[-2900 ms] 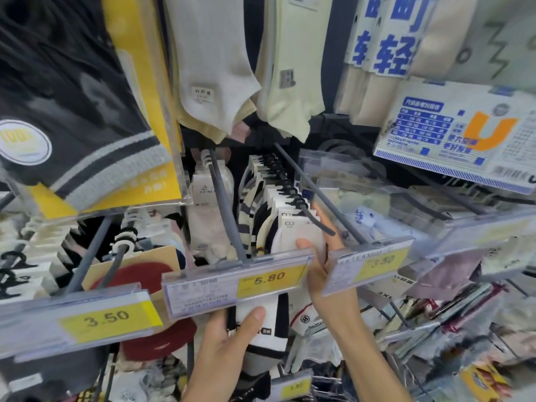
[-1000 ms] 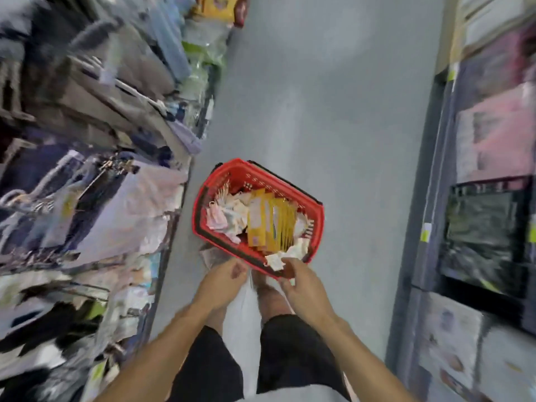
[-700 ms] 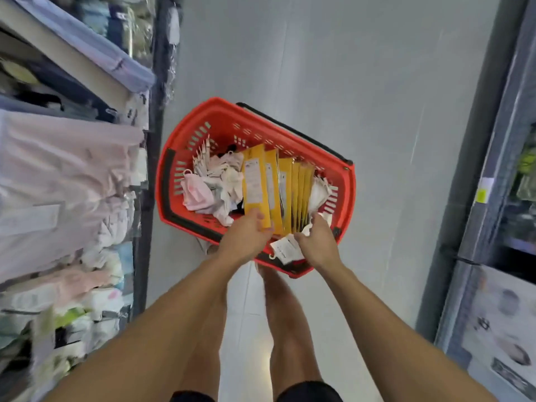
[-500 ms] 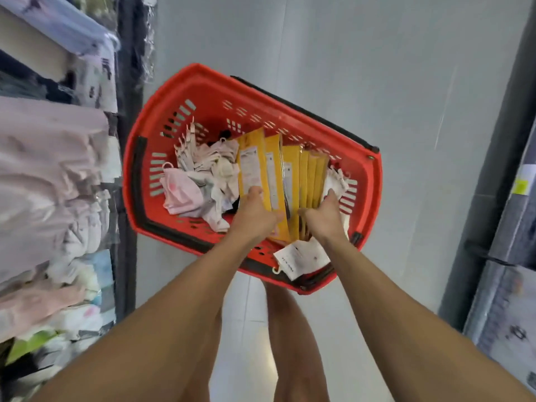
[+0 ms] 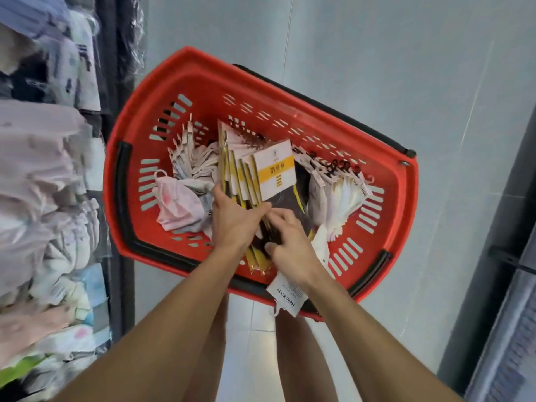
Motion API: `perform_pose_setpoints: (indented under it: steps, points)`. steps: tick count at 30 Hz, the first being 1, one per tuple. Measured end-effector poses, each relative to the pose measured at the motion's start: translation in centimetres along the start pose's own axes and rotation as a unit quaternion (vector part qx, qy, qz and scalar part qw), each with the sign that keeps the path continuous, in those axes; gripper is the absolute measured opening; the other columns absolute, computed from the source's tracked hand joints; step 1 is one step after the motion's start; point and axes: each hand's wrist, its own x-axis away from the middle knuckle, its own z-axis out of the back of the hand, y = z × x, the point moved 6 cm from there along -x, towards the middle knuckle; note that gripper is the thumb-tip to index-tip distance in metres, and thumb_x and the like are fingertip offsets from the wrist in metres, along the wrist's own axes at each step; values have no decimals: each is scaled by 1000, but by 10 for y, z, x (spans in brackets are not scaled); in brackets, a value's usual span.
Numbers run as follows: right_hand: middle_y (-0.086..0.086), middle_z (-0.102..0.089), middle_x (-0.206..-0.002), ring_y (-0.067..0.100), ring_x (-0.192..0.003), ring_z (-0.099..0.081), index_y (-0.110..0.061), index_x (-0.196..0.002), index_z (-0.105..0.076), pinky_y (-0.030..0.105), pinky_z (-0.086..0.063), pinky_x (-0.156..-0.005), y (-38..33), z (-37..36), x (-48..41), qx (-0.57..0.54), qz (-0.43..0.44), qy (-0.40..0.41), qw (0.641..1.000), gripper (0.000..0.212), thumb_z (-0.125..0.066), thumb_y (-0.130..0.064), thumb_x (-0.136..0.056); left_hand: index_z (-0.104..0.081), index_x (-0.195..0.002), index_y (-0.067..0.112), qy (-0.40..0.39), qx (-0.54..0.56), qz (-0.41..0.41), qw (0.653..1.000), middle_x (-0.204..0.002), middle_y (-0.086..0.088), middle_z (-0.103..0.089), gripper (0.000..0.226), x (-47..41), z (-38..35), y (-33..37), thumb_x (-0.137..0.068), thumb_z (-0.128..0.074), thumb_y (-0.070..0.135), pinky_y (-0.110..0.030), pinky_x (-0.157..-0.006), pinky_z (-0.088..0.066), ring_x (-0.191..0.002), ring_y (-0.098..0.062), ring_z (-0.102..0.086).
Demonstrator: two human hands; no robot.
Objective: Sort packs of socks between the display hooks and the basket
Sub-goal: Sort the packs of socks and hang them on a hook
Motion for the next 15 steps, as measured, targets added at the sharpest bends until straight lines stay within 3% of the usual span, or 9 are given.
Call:
perform_pose_setpoints:
  steps: [2,5,9,11,13,15]
  points:
    - [-8,-44,-145,13,-137,-38,-17,-142,-52,36,-31,-117,-3,4,-2,-27,1,11,1000,65,-54,9,-83,-15,-153,19,16,-25,14,999,-149,-9,-48,112,-11,6,-1,-69,-83,48,-47,-105,-44,-131,-32,-51]
    - [-14,-51,-141,8,-131,-47,-23,-134,-59,32,-37,-113,-3,10,-2,-53,2,-5,999,59,-54,10,-85,-24,-146,18,28,-74,18,997,-135,-8,-60,108,-20,9,3,-64,-83,54,-47,-97,-50,-119,-34,-60]
    - [-19,-51,-136,3,-124,-50,-30,-131,-58,31,-43,-109,-6,13,1,-51,22,-22,998,54,-55,4,-89,-48,-131,18,29,-54,32,998,-122,-5,-68,89,-23,14,6,-58,-87,51,-49,-94,-53,-112,-31,-64]
    - [-20,-46,-138,-2,-126,-45,-29,-135,-54,28,-42,-110,-9,22,-3,-41,36,54,997,51,-56,-1,-92,-57,-119,19,21,-29,31,999,-114,-2,-72,75,-21,16,6,-57,-87,49,-47,-92,-55,-105,-28,-67]
    - [-14,-40,-144,4,-130,-43,-26,-144,-43,24,-47,-104,-5,36,-10,-84,-10,133,987,54,-60,-11,-95,-60,-113,21,12,6,27,1000,-109,0,-73,66,-18,17,4,-58,-89,44,-45,-92,-55,-101,-25,-68]
    - [-4,-41,-150,12,-132,-45,-22,-153,-30,31,-49,-104,1,42,-22,-165,-84,122,975,69,-66,-23,-94,-61,-113,22,6,33,17,999,-109,2,-73,63,-15,19,1,-60,-91,38,-43,-93,-55,-101,-22,-68]
